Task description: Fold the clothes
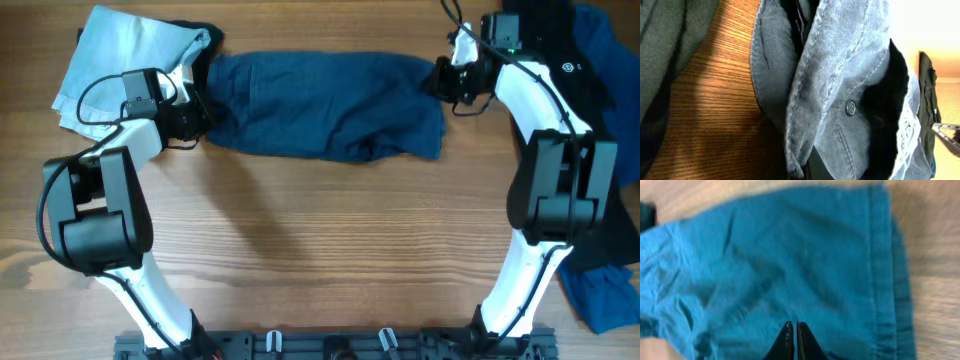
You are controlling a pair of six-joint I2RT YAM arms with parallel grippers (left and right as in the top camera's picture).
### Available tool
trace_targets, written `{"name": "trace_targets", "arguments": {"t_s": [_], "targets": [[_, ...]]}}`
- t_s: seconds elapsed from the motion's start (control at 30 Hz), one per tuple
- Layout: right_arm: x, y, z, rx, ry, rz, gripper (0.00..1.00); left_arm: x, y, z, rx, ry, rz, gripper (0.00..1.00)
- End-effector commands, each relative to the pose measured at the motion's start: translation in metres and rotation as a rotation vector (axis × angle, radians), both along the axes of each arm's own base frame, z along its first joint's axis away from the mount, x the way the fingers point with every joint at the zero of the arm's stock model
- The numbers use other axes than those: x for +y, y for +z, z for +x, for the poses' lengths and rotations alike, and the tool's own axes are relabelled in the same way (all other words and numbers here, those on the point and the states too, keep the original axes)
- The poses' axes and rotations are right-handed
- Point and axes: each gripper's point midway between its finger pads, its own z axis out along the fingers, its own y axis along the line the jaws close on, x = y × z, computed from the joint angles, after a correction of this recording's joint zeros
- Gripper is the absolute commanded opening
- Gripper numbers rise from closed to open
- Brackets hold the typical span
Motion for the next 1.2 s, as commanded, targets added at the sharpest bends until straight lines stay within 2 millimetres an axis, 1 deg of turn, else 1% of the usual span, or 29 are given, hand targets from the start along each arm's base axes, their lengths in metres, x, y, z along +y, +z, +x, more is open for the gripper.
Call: {"name": "trace_targets", "arguments": {"t_s": [0.0, 0.13, 0.2, 0.33, 0.4, 0.47, 0.5, 0.57, 0.6, 0.63, 0.67, 0.73, 0.77, 0.83, 0.93, 0.97, 1.03, 1.1, 1.17], "targets": [[-0.004, -0.034, -0.025, 0.103, 0.021, 0.077, 0.04, -0.003, 0.011, 0.001, -0.037, -0.02, 0.022, 0.04], [-0.026, -0.054, -0.039, 0.143, -0.014, 0.08, 0.04, -0.002, 0.01, 0.002, -0.04, -0.015, 0.029, 0.04], [-0.026, -0.064, -0.046, 0.154, -0.008, 0.078, 0.04, 0.003, 0.009, 0.005, -0.043, 0.001, 0.051, 0.04], [-0.02, -0.112, -0.069, 0.245, -0.019, 0.094, 0.04, 0.003, 0.014, 0.006, -0.058, 0.003, 0.056, 0.04], [-0.018, -0.13, -0.078, 0.295, -0.023, 0.101, 0.04, 0.011, 0.026, 0.011, -0.086, 0.036, 0.106, 0.04], [-0.018, -0.134, -0.08, 0.305, -0.023, 0.102, 0.04, 0.011, 0.048, 0.014, -0.13, 0.055, 0.153, 0.04], [-0.018, -0.134, -0.08, 0.303, -0.021, 0.101, 0.04, 0.008, 0.057, 0.015, -0.147, 0.056, 0.17, 0.04], [-0.018, -0.134, -0.08, 0.298, -0.017, 0.098, 0.04, -0.005, 0.074, 0.015, -0.179, 0.048, 0.205, 0.04], [-0.018, -0.135, -0.08, 0.298, -0.017, 0.096, 0.04, -0.013, 0.081, 0.015, -0.198, 0.041, 0.221, 0.04], [-0.018, -0.135, -0.08, 0.297, -0.016, 0.096, 0.04, -0.03, 0.092, 0.014, -0.228, 0.018, 0.243, 0.04], [-0.018, -0.135, -0.08, 0.297, -0.015, 0.095, 0.04, -0.042, 0.096, 0.014, -0.246, -0.005, 0.258, 0.04], [-0.016, -0.135, -0.08, 0.297, -0.009, 0.094, 0.04, -0.079, 0.104, 0.012, -0.284, -0.061, 0.299, 0.04], [-0.014, -0.135, -0.08, 0.298, -0.004, 0.087, 0.04, -0.093, 0.106, 0.011, -0.299, -0.076, 0.313, 0.04], [-0.005, -0.139, -0.082, 0.303, 0.021, 0.055, 0.04, -0.139, 0.12, 0.01, -0.386, -0.127, 0.327, 0.04], [0.007, -0.138, -0.081, 0.29, 0.047, 0.051, 0.04, -0.18, 0.141, 0.007, -0.483, -0.176, 0.287, 0.04], [0.01, -0.138, -0.081, 0.288, 0.054, 0.049, 0.04, -0.198, 0.151, 0.004, -0.524, -0.199, 0.27, 0.04], [0.013, -0.139, -0.081, 0.29, 0.055, 0.05, 0.04, -0.221, 0.165, 0.0, -0.567, -0.209, 0.232, 0.04], [0.013, -0.139, -0.081, 0.289, 0.056, 0.049, 0.04, -0.243, 0.174, -0.007, -0.616, -0.208, 0.238, 0.04], [0.013, -0.139, -0.081, 0.289, 0.055, 0.049, 0.04, -0.255, 0.173, -0.013, -0.624, -0.204, 0.258, 0.04]]}}
